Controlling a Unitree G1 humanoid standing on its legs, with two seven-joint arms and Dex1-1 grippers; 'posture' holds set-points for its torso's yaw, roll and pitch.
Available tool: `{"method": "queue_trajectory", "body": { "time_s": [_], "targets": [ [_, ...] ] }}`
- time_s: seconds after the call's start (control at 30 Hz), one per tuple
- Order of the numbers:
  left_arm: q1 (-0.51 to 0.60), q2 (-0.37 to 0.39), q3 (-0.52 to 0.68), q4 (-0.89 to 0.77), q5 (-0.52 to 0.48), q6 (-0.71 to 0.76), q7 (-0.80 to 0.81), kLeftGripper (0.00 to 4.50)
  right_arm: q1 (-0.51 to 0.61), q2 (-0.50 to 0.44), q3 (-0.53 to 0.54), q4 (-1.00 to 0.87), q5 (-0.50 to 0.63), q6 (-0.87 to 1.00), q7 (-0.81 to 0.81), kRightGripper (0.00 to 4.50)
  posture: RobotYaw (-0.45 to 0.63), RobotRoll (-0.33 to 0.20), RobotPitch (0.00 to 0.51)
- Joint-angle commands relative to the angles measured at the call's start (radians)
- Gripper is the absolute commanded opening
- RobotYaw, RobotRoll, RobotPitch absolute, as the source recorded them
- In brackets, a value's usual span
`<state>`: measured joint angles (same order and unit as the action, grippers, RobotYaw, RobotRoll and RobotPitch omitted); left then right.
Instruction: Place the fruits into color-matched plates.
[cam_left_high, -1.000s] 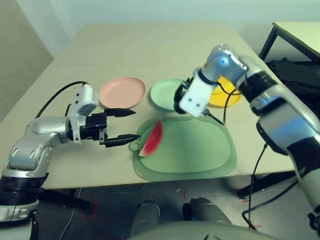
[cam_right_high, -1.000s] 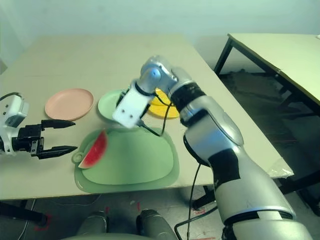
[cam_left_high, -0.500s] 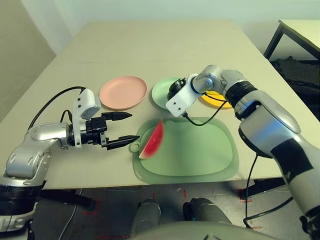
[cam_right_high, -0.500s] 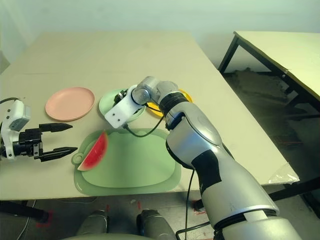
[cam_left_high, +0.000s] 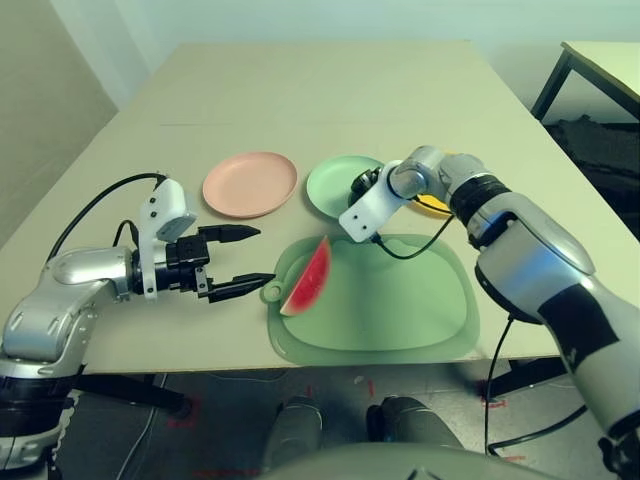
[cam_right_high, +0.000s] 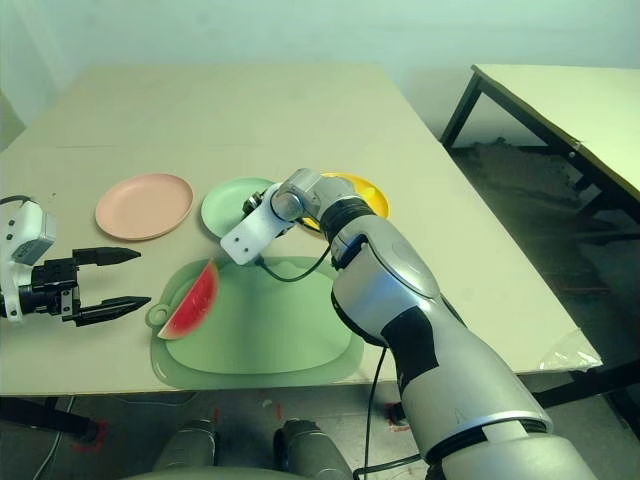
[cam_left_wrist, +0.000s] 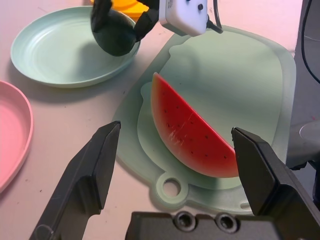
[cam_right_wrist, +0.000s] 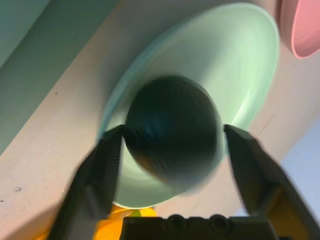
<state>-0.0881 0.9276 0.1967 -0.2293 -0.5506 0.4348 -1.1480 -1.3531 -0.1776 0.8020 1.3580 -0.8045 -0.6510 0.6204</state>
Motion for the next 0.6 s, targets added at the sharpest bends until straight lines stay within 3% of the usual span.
{"method": "queue_trajectory", "body": {
  "time_s": [0.03, 0.4, 0.5, 0.6],
  "targets": [
    [-0.008, 0.009, -0.004, 0.019, 0.016, -0.012, -0.01, 4.5, 0.01, -0.004, -0.002, 0.007, -0.013, 0.002, 0.005, 4.49, 0.15, 0.0, 0.055],
    [-0.029, 0.008, -0.014, 0.045, 0.028, -0.026, -0.029, 4.5, -0.071, -0.06, -0.06, -0.01, 0.041, -0.065, 0.077, 4.49, 0.12, 0.0, 0.048],
    [-0.036, 0.008, -0.016, 0.051, 0.03, -0.027, -0.036, 4.5, -0.128, -0.106, -0.109, -0.024, 0.083, -0.101, 0.148, 4.49, 0.11, 0.0, 0.044],
    [-0.055, 0.012, -0.018, 0.07, 0.037, -0.036, -0.046, 4.5, -0.184, -0.164, -0.225, -0.048, 0.218, -0.108, 0.343, 4.49, 0.1, 0.0, 0.041]
  ]
}}
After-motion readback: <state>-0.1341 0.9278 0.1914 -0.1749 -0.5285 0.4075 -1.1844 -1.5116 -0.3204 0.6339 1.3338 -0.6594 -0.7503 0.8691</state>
